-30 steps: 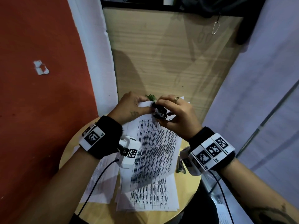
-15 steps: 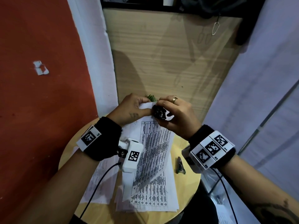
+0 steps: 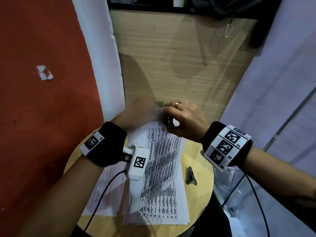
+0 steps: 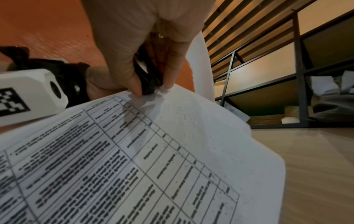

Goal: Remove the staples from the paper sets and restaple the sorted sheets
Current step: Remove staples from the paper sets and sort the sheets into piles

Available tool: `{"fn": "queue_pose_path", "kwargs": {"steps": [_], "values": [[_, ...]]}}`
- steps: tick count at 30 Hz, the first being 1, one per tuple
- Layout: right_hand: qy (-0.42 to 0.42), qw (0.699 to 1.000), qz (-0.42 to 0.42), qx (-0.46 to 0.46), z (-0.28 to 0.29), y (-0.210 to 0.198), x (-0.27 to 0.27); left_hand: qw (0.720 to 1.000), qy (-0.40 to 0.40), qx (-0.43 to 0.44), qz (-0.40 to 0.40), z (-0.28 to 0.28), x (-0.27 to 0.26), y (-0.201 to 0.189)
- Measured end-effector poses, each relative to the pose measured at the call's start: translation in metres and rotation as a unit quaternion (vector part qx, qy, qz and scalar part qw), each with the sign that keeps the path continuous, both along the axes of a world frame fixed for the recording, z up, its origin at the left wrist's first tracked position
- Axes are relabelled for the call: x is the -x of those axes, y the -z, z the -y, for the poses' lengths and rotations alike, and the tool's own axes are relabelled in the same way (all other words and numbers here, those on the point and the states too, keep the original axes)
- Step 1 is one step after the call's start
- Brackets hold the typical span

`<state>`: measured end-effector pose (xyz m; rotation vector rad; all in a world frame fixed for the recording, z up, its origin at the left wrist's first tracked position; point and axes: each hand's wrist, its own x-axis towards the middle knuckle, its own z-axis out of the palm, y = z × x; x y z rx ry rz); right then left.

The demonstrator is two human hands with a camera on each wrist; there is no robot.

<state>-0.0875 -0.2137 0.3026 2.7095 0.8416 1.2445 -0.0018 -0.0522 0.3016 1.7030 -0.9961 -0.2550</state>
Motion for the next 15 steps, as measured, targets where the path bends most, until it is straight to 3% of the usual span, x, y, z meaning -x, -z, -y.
{"fn": "queue_pose_path", "kwargs": {"steps": [8,15], "values": [[-0.014,0.992,-0.021,-0.120,0.002,0.009,0.005,0.998,0.027,0.006,-0.061,-0.003,0.000,0.005],[-0.024,0.962,-0.002,-0.272,-0.004,0.030,0.011,0.998,0.009,0.013,-0.055,0.000,0.004,0.008]]}}
